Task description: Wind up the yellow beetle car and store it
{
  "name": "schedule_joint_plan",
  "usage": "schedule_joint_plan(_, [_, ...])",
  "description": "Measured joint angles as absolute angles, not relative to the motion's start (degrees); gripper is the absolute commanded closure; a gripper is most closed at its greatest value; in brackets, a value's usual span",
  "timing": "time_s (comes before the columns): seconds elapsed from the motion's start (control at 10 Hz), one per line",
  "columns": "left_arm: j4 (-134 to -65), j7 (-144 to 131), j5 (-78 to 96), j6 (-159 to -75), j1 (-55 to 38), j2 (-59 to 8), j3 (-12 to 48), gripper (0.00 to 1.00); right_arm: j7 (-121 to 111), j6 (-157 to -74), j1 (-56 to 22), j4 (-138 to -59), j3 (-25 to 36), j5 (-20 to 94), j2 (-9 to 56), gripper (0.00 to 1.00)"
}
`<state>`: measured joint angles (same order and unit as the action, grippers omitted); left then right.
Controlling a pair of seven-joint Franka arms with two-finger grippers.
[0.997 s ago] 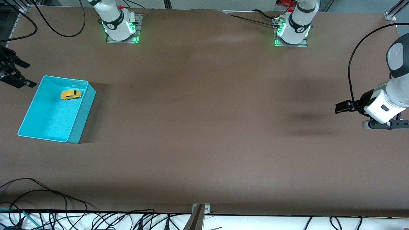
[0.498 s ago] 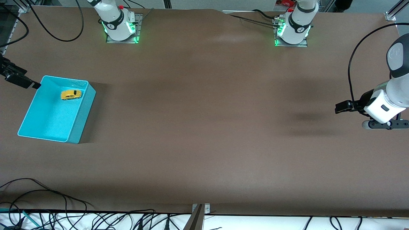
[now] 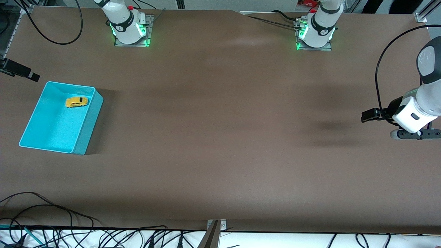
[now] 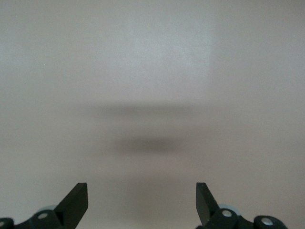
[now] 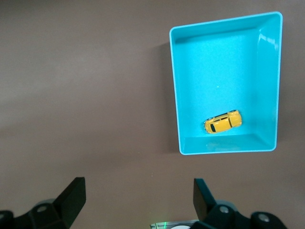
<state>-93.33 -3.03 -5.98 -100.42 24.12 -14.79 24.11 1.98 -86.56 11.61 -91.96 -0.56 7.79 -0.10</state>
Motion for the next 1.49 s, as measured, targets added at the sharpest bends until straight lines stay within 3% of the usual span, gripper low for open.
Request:
schedule_joint_plan(0.5, [-93.33, -3.02, -5.98, -100.2, 24.12, -14.89, 24.11, 0.0, 1.29, -88.71, 3.15, -92.55, 2.96, 5.97, -0.51, 0.0])
schedule_joint_plan(1.49, [-93.37, -3.02, -5.98, -100.14, 24.12, -15.14, 24.11, 0.0, 1.67, -87.82, 1.33, -93.37, 3.31, -0.29, -0.15, 0.0])
